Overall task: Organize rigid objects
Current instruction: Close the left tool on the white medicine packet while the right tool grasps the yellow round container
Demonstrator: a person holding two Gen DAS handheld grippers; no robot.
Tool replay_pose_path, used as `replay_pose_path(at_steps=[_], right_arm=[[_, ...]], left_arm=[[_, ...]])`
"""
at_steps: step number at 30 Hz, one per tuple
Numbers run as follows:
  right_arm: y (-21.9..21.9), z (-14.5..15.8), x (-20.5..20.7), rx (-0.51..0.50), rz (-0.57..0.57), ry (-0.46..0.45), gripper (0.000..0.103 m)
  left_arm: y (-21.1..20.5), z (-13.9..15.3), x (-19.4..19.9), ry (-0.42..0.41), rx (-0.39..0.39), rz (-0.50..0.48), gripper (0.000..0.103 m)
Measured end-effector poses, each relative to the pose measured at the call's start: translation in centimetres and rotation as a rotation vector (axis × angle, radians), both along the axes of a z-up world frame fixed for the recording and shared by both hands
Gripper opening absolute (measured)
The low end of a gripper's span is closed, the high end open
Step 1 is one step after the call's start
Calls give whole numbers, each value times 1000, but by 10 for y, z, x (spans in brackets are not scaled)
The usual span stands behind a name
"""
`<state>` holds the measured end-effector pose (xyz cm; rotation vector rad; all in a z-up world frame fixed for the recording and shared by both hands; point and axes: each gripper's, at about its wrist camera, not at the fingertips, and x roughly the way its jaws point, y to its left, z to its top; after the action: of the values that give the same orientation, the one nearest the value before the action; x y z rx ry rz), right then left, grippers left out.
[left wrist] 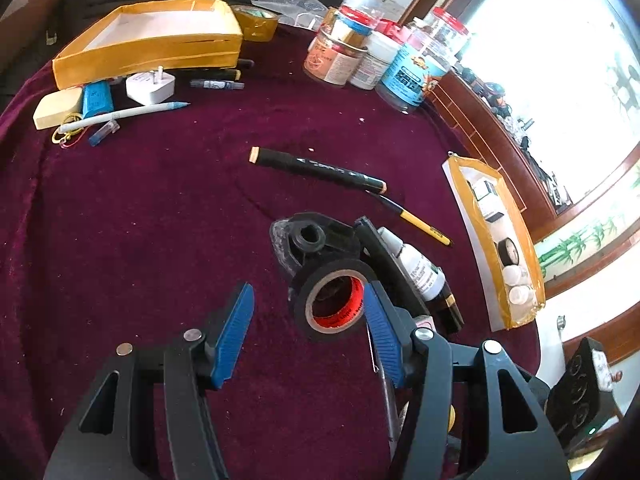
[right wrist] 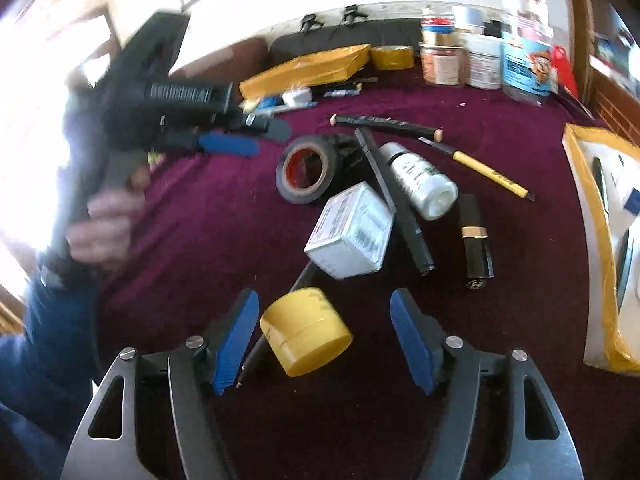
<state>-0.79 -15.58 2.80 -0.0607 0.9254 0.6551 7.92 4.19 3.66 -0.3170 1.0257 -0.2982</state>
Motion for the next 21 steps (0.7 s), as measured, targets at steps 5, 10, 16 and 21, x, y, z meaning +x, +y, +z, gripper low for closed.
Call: replay_pose_path(at_steps=[5,10,16,21], right_arm=[[15,-15,-4,-32,70,16,45],[-10,-5,-3,48,20,-16,44],[-68,-6,6,113,-180,-20,44],[-82,-6,10,187,-206,12,44]], left_arm=[[-5,0,-8,14,-18,-36,56],[-19,9,-27,-20,-16,-118,56],[-63,12,-51,-43,58,-222,62],[-83,3,-40,24,36,-171,62]])
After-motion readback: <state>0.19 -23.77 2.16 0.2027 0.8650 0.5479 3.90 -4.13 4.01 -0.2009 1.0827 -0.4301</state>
